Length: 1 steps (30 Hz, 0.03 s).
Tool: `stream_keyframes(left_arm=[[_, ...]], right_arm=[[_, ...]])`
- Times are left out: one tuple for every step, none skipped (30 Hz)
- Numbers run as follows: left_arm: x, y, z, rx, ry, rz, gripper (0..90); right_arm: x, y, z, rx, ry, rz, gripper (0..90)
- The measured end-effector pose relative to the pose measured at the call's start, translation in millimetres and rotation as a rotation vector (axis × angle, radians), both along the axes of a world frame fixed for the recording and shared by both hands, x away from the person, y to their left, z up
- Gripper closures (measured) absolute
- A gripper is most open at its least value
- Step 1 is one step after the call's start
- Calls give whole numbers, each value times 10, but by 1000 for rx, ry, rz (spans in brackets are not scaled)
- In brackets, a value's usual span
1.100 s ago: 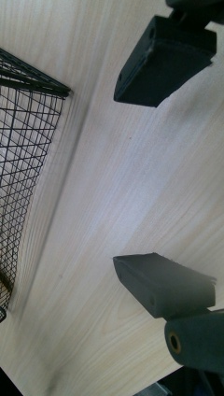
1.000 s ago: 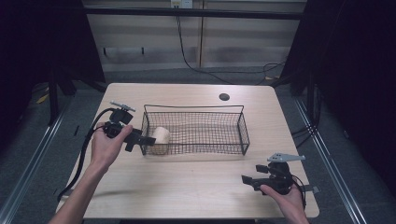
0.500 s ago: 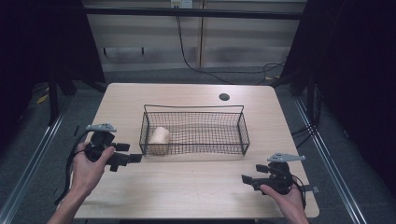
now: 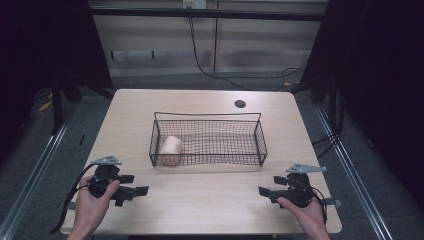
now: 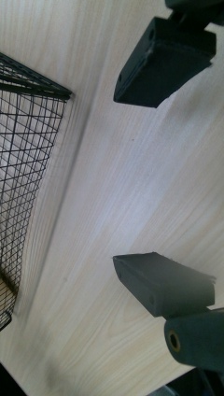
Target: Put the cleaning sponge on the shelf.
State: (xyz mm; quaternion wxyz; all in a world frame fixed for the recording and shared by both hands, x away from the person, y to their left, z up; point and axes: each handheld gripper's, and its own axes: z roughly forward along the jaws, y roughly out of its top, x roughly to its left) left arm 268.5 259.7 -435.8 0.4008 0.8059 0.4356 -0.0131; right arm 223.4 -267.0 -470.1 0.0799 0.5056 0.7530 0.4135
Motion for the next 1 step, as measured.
stream_keyframes(left_arm=[[-15,31,-31,-32,10,-2,180]], right_arm=[[9,3,-7,-5,-3,-4,181]])
